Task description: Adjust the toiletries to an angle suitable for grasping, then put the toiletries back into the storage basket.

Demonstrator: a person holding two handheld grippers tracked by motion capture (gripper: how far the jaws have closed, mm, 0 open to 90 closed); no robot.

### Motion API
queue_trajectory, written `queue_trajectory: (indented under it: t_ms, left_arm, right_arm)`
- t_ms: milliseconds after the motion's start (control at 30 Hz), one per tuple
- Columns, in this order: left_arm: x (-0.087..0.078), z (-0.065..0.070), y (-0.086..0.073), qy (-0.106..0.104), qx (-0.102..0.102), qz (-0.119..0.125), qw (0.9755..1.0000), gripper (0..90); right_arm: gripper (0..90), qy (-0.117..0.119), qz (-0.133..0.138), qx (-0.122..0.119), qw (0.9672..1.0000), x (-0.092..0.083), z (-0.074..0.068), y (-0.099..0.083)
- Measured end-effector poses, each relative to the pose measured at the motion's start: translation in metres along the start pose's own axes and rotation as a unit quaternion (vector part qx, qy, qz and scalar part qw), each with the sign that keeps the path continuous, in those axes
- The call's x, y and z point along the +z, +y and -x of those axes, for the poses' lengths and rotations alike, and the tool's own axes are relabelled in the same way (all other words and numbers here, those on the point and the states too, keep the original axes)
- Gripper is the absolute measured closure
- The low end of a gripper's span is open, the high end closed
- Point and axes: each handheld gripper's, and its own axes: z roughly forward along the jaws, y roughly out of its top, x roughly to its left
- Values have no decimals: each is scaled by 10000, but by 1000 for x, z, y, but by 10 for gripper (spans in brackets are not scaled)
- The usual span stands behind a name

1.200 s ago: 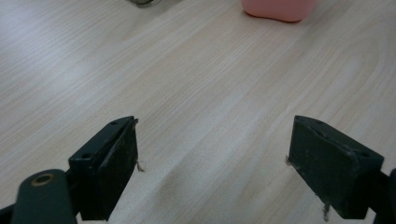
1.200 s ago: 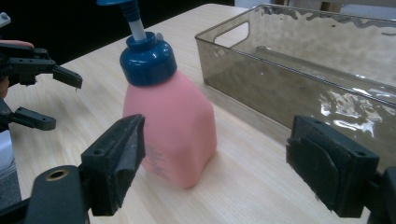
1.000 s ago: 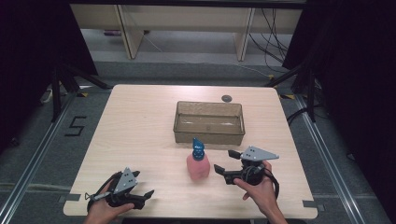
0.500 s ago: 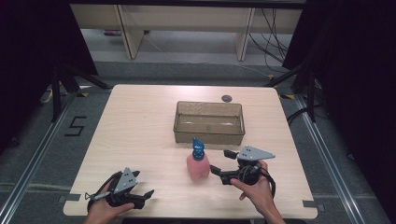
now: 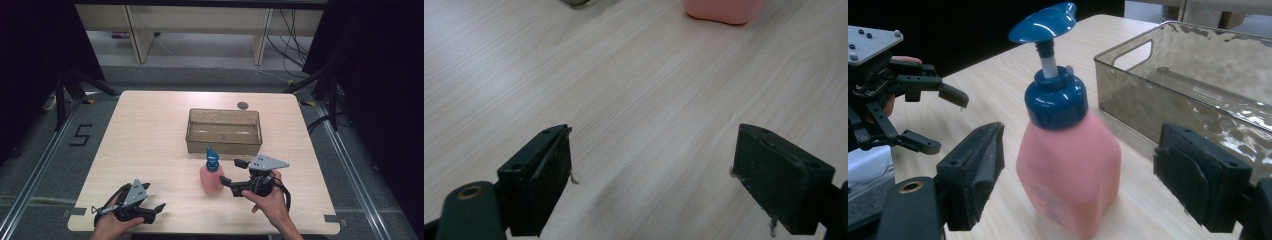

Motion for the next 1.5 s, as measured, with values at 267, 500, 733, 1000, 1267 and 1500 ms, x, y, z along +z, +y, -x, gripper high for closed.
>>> queue_trajectory:
  t_ms: [267,500,733,1000,1267,1500]
  left_arm:
    - [1,-2,1,12,86,-55,9999,154]
    - [3,0,2,-8,55,-17,10000,154]
    - [1,2,1,-28,-40,18,10000,154]
    - [0,1,2,-67,75,-34,9999,153]
    - [-1,0,1,10,47,-16,10000,153]
    - [-1,2,0,-46,-84,94,9999,153]
  right_arm:
    - [205,102,84,-12,9999,5,0,2]
    - [205,104,32,-2,9999,7,-1,3]
    - [205,137,61,-58,9999,15,-3,4]
    - [205,196,-11,-1,9998,20,-6,6]
    - [206,241,-41,-104,9996,27,-10,9]
    - [217,196,-92,-184,9996,30,-13,11]
